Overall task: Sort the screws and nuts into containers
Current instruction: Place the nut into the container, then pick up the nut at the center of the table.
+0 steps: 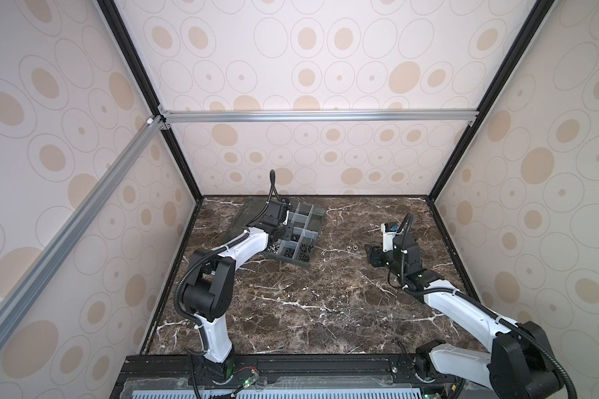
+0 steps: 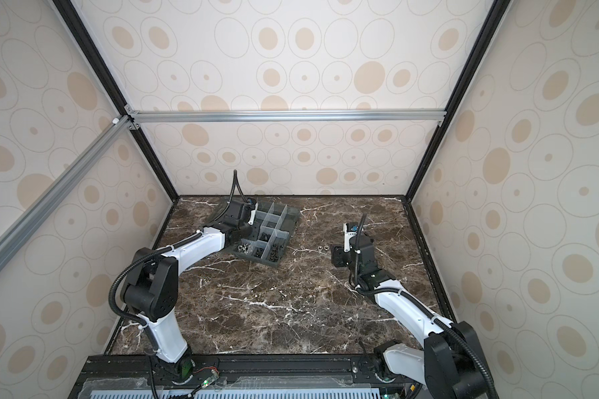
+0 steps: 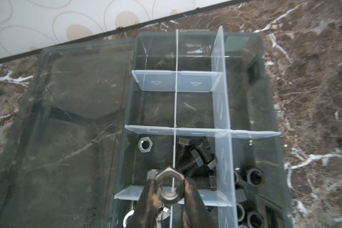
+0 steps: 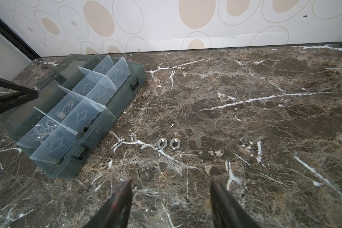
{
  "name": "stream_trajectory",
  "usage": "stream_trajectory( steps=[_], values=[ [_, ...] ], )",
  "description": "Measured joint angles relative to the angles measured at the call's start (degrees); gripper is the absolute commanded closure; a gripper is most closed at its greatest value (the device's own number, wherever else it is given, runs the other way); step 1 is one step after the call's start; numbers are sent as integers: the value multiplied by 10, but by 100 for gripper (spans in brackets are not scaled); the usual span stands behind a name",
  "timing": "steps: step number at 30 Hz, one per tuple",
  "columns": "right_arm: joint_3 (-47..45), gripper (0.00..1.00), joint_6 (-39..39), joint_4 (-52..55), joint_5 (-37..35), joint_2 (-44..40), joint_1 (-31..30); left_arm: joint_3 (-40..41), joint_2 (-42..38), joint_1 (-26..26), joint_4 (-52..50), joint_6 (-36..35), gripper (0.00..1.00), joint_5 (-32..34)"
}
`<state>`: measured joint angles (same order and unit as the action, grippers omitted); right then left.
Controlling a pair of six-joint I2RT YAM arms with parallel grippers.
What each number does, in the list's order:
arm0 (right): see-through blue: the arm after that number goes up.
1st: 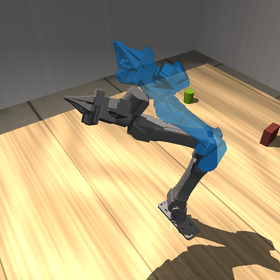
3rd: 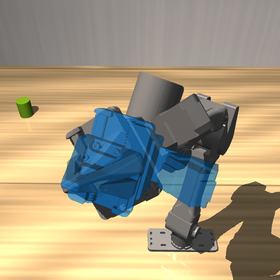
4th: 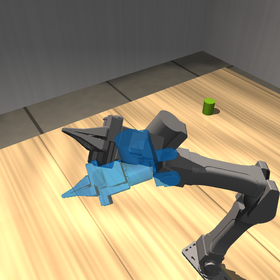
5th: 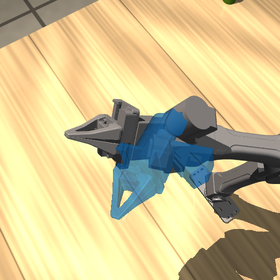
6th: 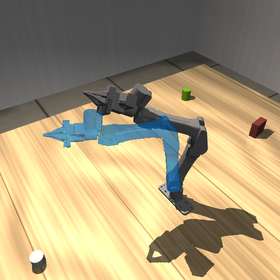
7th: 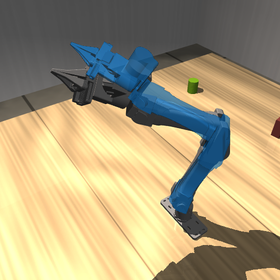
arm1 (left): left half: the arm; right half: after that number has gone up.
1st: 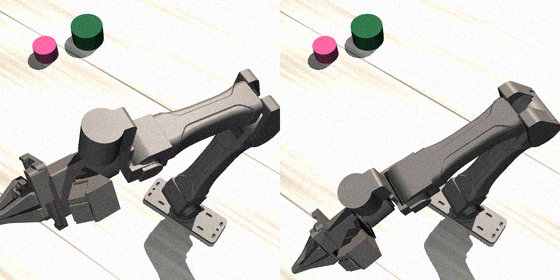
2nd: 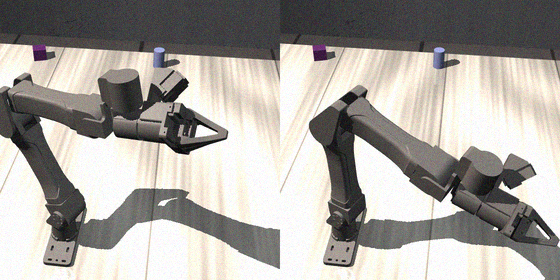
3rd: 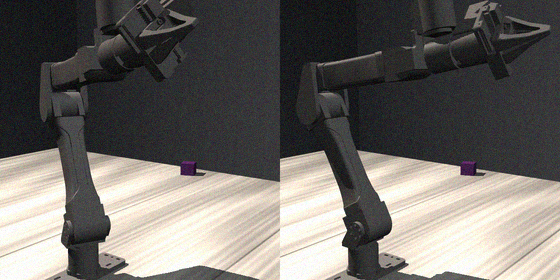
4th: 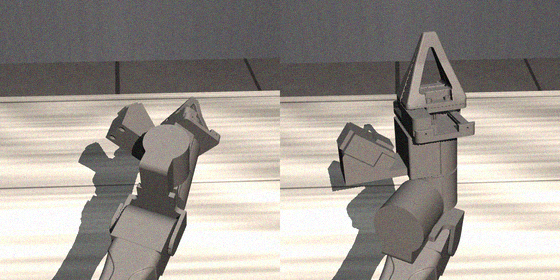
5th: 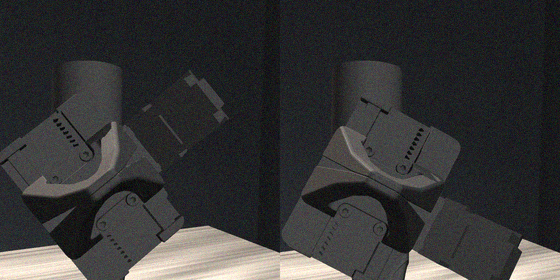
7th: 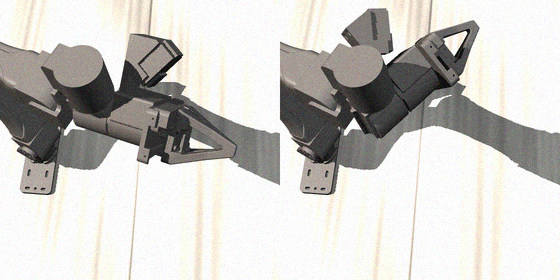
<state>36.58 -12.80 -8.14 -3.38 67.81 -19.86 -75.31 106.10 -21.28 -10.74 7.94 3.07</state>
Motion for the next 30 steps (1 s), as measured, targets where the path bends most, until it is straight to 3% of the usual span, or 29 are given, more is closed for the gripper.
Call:
stream_trajectory(
  steps=[7, 15, 21, 25, 30],
  values=[
    [13, 36, 0, 2, 2, 3, 0, -9, 49, 7, 0, -1, 74, 16],
    [21, 36, 0, 11, 4, 7, 0, -26, 68, 7, 4, -4, 55, 34],
    [23, 35, 0, 17, 4, 10, 0, -35, 52, -6, -3, -3, 51, 46],
    [45, 36, -6, 30, 2, 41, 0, -54, 11, -55, -18, -4, 48, 50],
    [74, 36, -28, 56, -16, 78, 0, -147, 10, -145, -18, -5, 47, 28]
  ],
)
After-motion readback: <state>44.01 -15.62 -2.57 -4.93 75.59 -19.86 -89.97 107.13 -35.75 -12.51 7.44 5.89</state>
